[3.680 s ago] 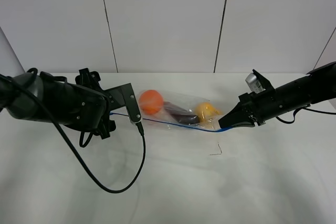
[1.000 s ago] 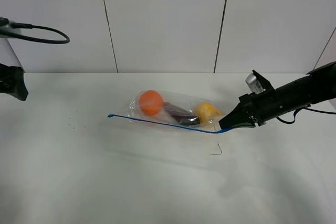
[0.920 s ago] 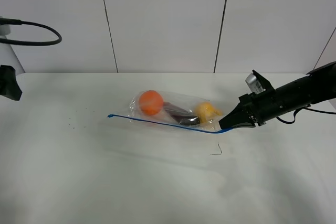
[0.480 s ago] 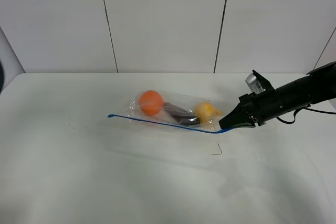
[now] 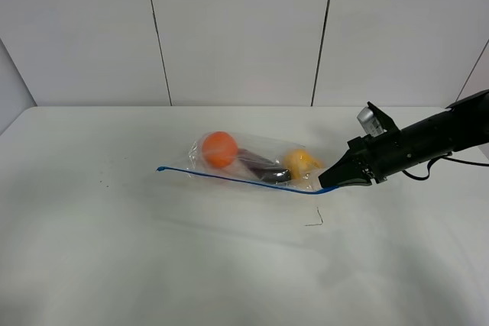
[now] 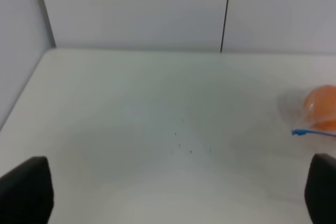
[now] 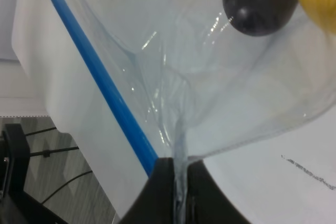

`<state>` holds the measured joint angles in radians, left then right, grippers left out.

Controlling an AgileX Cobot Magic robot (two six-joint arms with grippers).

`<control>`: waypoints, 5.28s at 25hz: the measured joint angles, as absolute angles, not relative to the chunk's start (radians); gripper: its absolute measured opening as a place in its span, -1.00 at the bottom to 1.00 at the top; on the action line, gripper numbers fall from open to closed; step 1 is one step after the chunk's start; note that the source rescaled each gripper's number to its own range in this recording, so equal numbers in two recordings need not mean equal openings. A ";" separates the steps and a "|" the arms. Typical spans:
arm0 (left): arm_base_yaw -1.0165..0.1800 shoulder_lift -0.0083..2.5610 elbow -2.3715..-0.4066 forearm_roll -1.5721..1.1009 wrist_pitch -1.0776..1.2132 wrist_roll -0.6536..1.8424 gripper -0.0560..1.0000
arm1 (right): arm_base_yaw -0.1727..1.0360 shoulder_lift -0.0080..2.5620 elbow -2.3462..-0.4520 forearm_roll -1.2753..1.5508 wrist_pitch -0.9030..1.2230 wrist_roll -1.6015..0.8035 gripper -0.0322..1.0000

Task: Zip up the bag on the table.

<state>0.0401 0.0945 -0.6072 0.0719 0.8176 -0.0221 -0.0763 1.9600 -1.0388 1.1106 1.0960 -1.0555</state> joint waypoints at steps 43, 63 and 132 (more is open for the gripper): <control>0.040 -0.007 -0.493 0.029 1.057 0.022 1.00 | -0.076 1.960 -1.039 1.111 1.096 -1.056 -0.94; 0.040 -0.007 -0.493 0.038 1.057 0.010 1.00 | -0.076 1.960 -1.039 1.108 1.092 -1.056 -0.94; 0.040 -0.007 -0.493 0.038 1.058 0.008 1.00 | -0.076 1.741 -1.143 -0.313 0.900 0.247 1.00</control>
